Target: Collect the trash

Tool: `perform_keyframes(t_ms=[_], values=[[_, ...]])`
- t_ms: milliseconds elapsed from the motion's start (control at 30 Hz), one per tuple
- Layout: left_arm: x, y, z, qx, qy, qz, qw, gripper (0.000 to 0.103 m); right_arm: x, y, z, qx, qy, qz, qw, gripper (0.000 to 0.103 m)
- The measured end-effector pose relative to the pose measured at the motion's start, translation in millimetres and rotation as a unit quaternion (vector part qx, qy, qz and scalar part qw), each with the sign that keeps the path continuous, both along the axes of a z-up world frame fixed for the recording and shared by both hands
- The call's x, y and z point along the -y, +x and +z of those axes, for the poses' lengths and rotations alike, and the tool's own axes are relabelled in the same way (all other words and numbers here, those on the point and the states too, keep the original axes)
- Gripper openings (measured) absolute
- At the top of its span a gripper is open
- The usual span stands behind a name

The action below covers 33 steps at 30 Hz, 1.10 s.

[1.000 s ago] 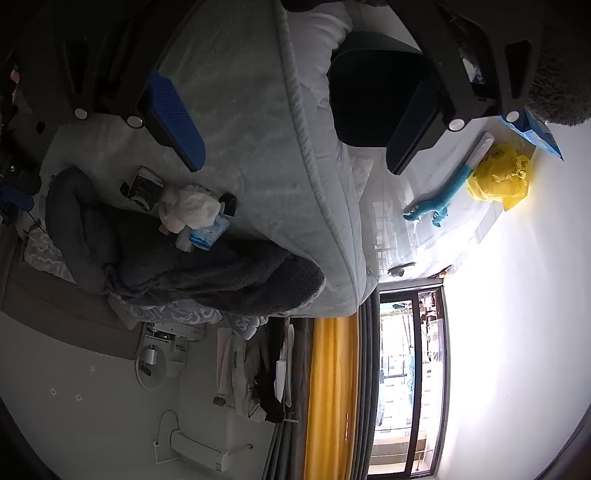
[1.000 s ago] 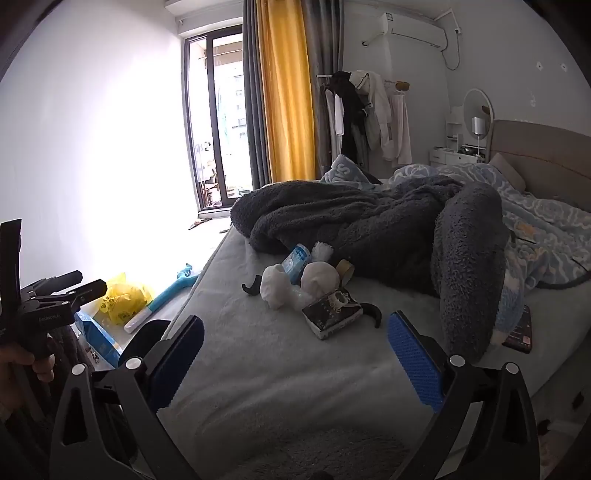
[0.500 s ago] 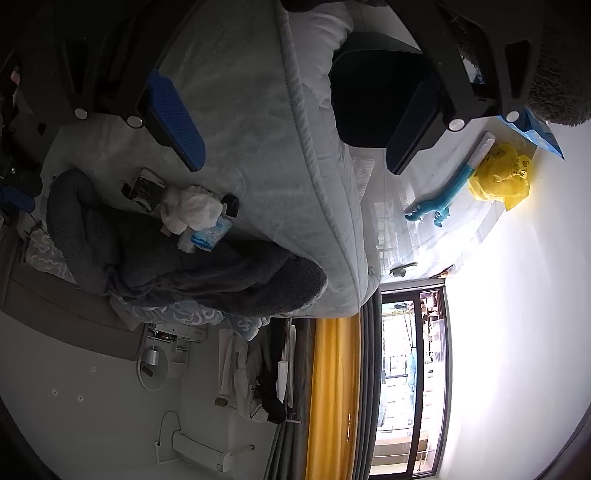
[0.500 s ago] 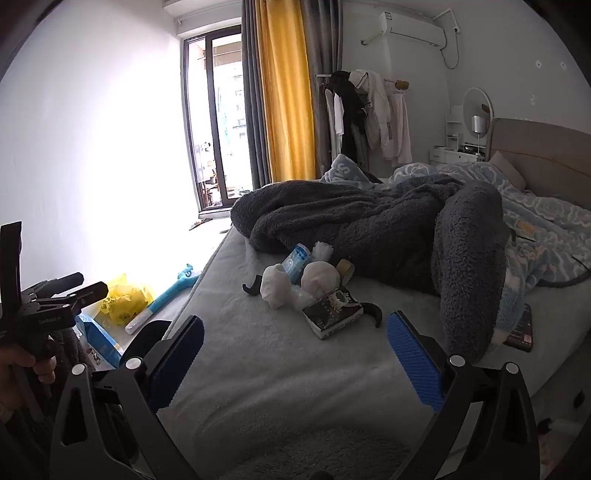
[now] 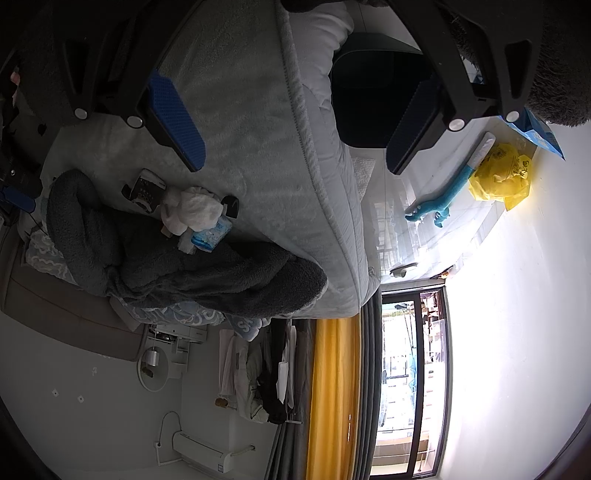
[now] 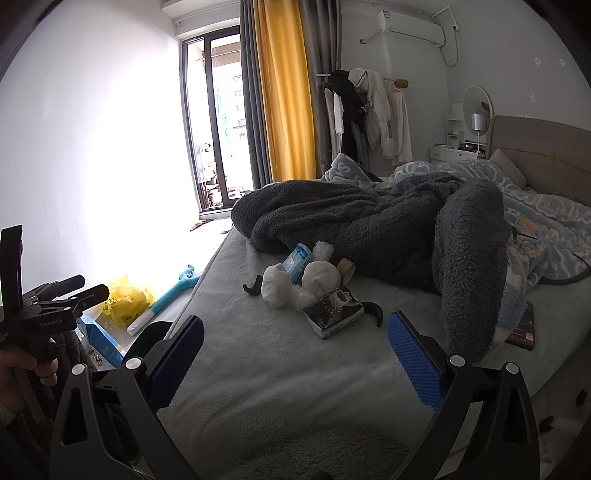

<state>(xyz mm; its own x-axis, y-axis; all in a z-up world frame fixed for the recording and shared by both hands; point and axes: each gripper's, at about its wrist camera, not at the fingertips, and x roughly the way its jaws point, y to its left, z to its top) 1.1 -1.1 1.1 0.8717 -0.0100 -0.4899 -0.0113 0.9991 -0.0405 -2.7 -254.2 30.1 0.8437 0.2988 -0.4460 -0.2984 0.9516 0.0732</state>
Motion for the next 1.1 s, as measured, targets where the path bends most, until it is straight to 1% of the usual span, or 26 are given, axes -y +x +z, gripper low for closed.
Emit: perform_keyframes(t_ms=[67,333,1000,1100], values=[[0,0,0,0.000,0.000,0.000,1.0000,0.100,6,3,0,-0.002,0.000,0.000,1.000,0.100],[0,0,0,-0.001,0.000,0.000,1.0000,0.100,2,2,-2,-0.001,-0.002,0.001,1.000,0.100],[0,0,-1,0.000,0.000,-0.001,1.0000,0.100,8,3,2,-0.006,0.002,-0.002,1.000,0.100],[1,-1,-1,0.000,-0.009,-0.005,0.9999,0.100,12,5,4,-0.011,0.003,-0.009,1.000,0.100]])
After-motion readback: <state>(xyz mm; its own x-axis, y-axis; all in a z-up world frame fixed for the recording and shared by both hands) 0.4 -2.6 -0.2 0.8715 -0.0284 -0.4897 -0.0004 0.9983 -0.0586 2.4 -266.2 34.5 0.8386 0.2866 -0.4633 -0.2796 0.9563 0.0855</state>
